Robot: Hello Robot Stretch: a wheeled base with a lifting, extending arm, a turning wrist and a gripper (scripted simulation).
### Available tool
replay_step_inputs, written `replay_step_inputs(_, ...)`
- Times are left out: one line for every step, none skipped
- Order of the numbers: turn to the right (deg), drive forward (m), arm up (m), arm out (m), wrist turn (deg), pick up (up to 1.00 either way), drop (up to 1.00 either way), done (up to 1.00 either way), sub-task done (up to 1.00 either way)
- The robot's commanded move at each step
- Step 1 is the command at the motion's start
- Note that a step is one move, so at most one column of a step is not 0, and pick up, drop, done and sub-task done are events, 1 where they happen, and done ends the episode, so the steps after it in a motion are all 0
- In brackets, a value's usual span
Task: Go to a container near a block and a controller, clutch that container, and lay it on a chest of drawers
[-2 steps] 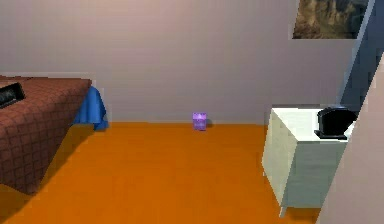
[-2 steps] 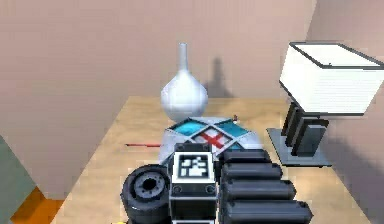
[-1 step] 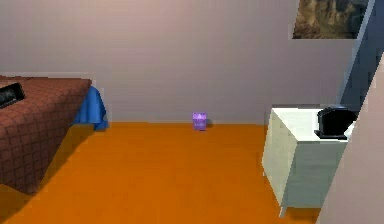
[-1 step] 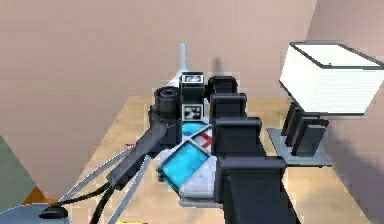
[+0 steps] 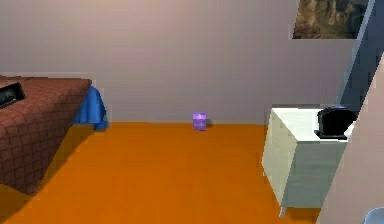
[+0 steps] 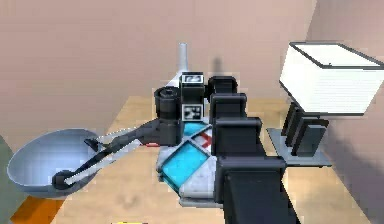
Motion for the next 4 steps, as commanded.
replay_step_inputs(0.0, 0.00, 0.00, 0.00, 45.0, 0.00, 0.00, 0.00, 0.00)
replay_step_inputs(0.0, 0.00, 0.00, 0.00, 42.0, 0.00, 0.00, 0.00, 0.00)
replay_step_inputs(0.0, 0.00, -0.12, 0.00, 0.0, 0.00, 0.00, 0.00, 0.00)
replay_step_inputs(0.0, 0.00, 0.00, 0.00, 0.0, 0.00, 1.00, 0.00, 0.00)
